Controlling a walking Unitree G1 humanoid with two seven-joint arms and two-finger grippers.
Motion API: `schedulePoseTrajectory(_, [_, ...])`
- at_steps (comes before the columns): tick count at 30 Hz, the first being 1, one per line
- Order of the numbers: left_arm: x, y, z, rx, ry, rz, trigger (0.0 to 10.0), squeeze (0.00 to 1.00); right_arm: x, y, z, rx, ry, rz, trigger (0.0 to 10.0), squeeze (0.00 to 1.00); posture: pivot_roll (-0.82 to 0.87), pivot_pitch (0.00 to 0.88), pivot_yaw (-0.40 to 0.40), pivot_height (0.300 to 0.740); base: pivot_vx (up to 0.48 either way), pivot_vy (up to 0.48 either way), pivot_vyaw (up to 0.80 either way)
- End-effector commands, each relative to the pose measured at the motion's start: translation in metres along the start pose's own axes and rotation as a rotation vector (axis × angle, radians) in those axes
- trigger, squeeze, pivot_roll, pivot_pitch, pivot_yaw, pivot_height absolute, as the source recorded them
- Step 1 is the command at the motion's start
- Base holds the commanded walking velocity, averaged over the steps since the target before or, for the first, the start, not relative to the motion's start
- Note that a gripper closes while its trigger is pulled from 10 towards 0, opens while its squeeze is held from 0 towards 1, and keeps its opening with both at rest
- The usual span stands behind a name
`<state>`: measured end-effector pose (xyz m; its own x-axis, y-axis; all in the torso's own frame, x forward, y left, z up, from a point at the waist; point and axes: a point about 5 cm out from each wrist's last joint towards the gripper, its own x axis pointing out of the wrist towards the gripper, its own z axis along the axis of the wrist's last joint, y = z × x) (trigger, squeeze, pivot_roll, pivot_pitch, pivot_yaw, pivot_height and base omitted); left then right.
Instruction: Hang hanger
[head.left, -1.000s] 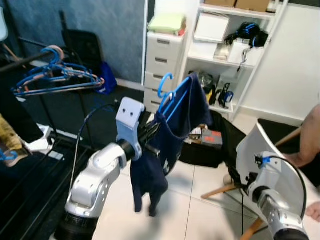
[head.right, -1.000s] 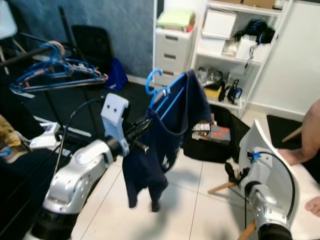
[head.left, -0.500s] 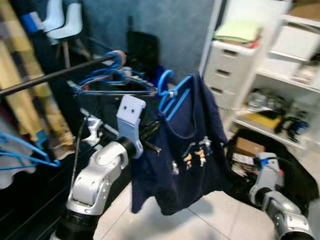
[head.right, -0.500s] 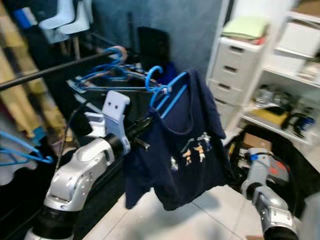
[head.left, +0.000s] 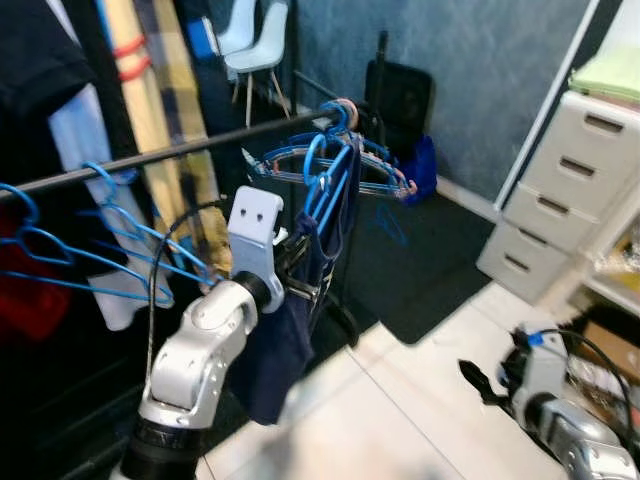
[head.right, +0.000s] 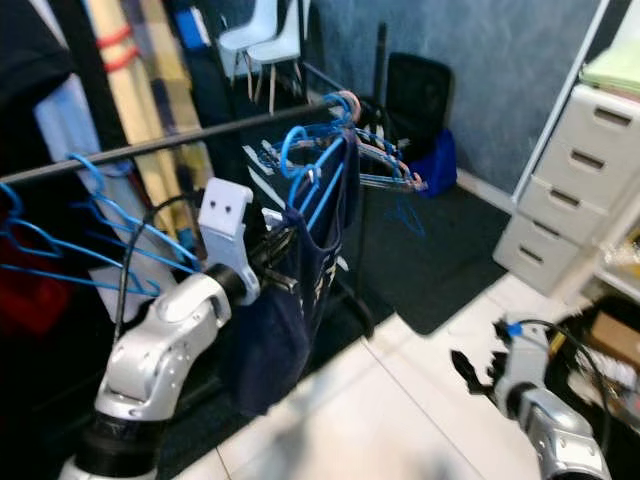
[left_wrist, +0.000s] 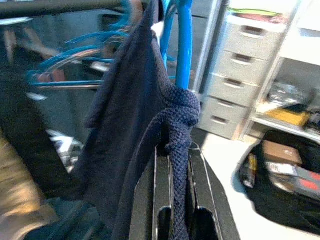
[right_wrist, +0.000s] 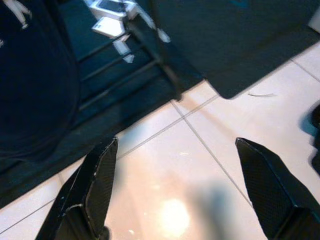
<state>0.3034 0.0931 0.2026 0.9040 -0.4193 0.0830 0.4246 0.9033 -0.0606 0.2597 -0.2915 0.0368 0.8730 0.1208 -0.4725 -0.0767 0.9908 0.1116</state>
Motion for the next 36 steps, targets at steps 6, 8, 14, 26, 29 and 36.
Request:
schedulePoseTrajectory(6, [0.003,0.002,0.003,0.001,-0.006,0.037,10.0,0.0,-0.001,0.0,-0.003,0.002,0.018,0.008,10.0,0.0,-0.06,0.0,-0.048,0.74,0.0,0.0,0.77])
schedulePoseTrajectory(8, [0.004,0.002,0.002,0.004,0.003,0.05,10.0,0.0,-0.001,0.001,-0.004,0.003,0.019,0.011,10.0,0.0,-0.06,0.0,-0.048,0.74,0.0,0.0,0.78])
schedulePoseTrajectory(14, [0.006,0.001,0.0,0.0,0.017,0.069,10.0,0.0,-0.001,0.002,-0.005,0.009,0.022,0.014,10.0,0.0,-0.06,0.0,-0.049,0.74,0.0,0.0,0.77])
schedulePoseTrajectory(26, [0.011,0.003,-0.004,-0.02,0.056,0.122,10.0,0.0,-0.001,-0.006,-0.007,0.051,0.052,-0.05,10.0,0.0,-0.07,0.0,-0.054,0.74,0.0,0.0,0.2])
schedulePoseTrajectory(29, [0.014,0.003,-0.005,-0.013,0.072,0.132,10.0,0.0,0.001,-0.004,-0.01,0.049,0.067,-0.047,10.0,0.0,-0.06,0.0,-0.056,0.74,0.0,0.0,0.0])
schedulePoseTrajectory(36, [0.015,0.004,-0.006,-0.005,0.081,0.143,10.0,0.0,0.001,-0.004,-0.01,0.048,0.071,-0.05,10.0,0.0,-0.06,0.0,-0.056,0.74,0.0,0.0,0.0])
